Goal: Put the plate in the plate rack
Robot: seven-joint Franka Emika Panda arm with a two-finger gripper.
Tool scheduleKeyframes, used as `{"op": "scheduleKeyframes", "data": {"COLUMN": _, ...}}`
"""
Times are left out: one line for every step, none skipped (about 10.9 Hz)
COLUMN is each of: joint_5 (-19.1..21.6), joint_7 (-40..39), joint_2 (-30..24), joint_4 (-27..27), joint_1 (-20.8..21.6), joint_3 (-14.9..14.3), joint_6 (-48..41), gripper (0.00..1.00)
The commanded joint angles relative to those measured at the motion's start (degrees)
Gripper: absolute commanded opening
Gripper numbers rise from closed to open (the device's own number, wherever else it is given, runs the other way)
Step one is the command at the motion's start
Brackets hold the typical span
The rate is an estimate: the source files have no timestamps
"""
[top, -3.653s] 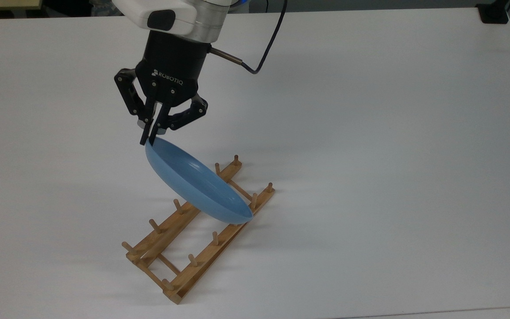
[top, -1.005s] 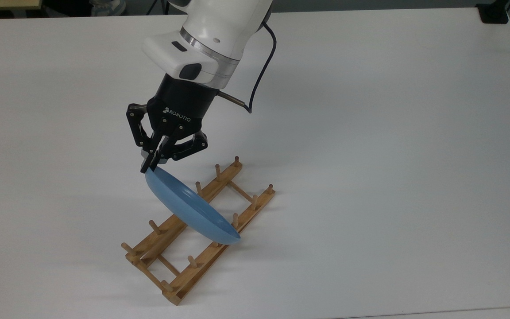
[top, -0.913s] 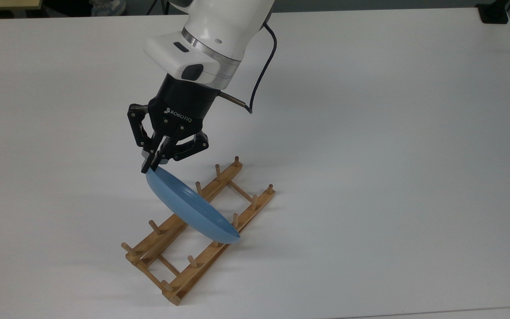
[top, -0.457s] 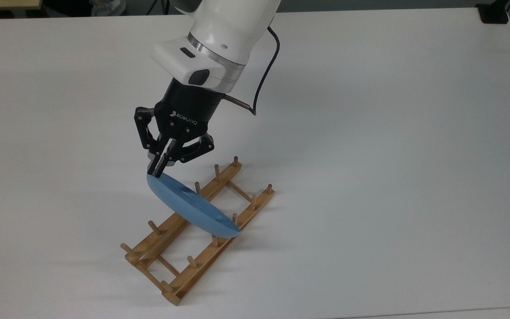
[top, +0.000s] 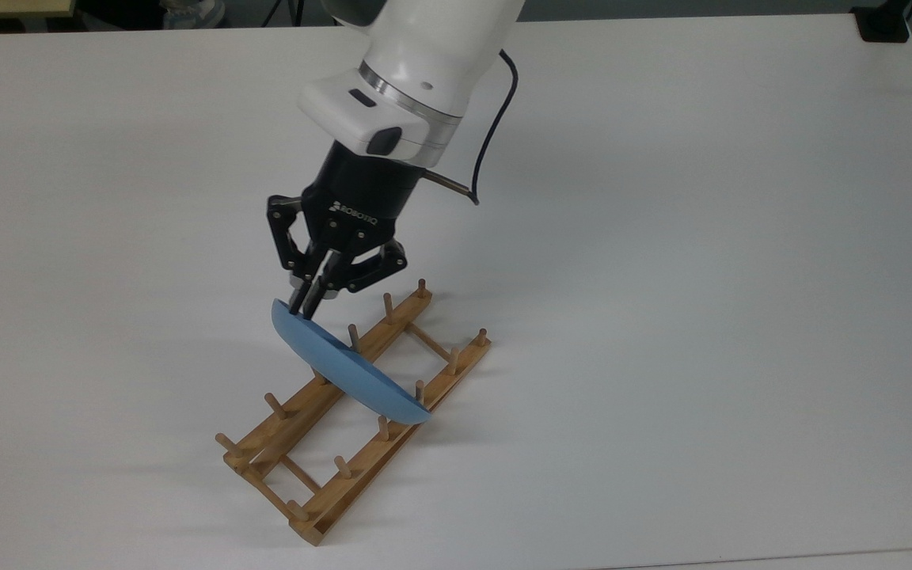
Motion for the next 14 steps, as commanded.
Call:
{"op": "scheduleKeyframes", "data": {"joint_5": -0.54, "joint_7": 1.79, "joint_2": -0.17, "joint_4": -0.76, "joint_1": 0.70, "joint_3": -0.48, "joint_6": 1.44, "gripper": 0.78}}
{"op": "scheduleKeyframes", "data": {"joint_5": 2.08, "joint_7": 1.70, "joint_2": -0.43, "joint_4": -0.49, "joint_1": 0.70, "joint_3": -0.39, "joint_6": 1.35, "gripper": 0.86}}
{"op": "scheduleKeyframes", "data": {"joint_5": 6.89, "joint_7": 1.35, "joint_2": -1.13, "joint_4": -0.40, "joint_1": 0.70, "joint_3": -0.48, "joint_6": 1.09, "gripper": 0.92}}
{"op": "scheduleKeyframes", "data": {"joint_5": 11.29, "joint_7": 1.09, "joint_2": -2.09, "joint_4": -0.05, "joint_1": 0.70, "joint_3": -0.48, "joint_6": 0.74, "gripper": 0.98}}
{"op": "scheduleKeyframes", "data": {"joint_5": 15.34, "joint_7": 0.91, "joint_2": -2.71, "joint_4": -0.14, "joint_1": 0.70, "joint_3": -0.39, "joint_6": -1.09, "gripper": 1.00}}
{"op": "scheduleKeyframes", "data": {"joint_5": 20.43, "joint_7": -1.09, "joint_2": -4.02, "joint_4": -0.14, "joint_1": 0.53, "joint_3": -0.39, "joint_6": -4.24, "gripper": 1.00}}
{"op": "scheduleKeyframes", "data": {"joint_5": 27.26, "joint_7": -5.29, "joint_2": -5.51, "joint_4": -0.14, "joint_1": 0.44, "joint_3": -0.39, "joint_6": -7.67, "gripper": 1.00}}
{"op": "scheduleKeyframes", "data": {"joint_5": 32.99, "joint_7": -9.59, "joint_2": -7.18, "joint_4": -0.14, "joint_1": 0.18, "joint_3": -0.48, "joint_6": -12.84, "gripper": 1.00}}
{"op": "scheduleKeyframes", "data": {"joint_5": 36.44, "joint_7": -12.94, "joint_2": -9.29, "joint_4": -0.40, "joint_1": 0.00, "joint_3": -0.48, "joint_6": -18.02, "gripper": 1.00}}
{"op": "scheduleKeyframes", "data": {"joint_5": 38.65, "joint_7": -15.41, "joint_2": -11.48, "joint_4": -0.92, "joint_1": -0.70, "joint_3": -0.48, "joint_6": -22.86, "gripper": 1.00}}
{"op": "scheduleKeyframes", "data": {"joint_5": 41.02, "joint_7": -17.79, "joint_2": -13.77, "joint_4": -1.45, "joint_1": -1.49, "joint_3": -0.48, "joint_6": -27.87, "gripper": 1.00}}
{"op": "scheduleKeyframes", "data": {"joint_5": 43.65, "joint_7": -21.99, "joint_2": -15.88, "joint_4": -1.80, "joint_1": -2.54, "joint_3": -0.48, "joint_6": -33.22, "gripper": 1.00}}
{"op": "scheduleKeyframes", "data": {"joint_5": 44.81, "joint_7": -27.25, "joint_2": -17.64, "joint_4": -2.68, "joint_1": -3.42, "joint_3": -0.48, "joint_6": -37.89, "gripper": 1.00}}
{"op": "scheduleKeyframes", "data": {"joint_5": 44.82, "joint_7": -28.52, "joint_2": -19.31, "joint_4": -4.43, "joint_1": -3.43, "joint_3": -0.39, "joint_6": -39.76, "gripper": 1.00}}
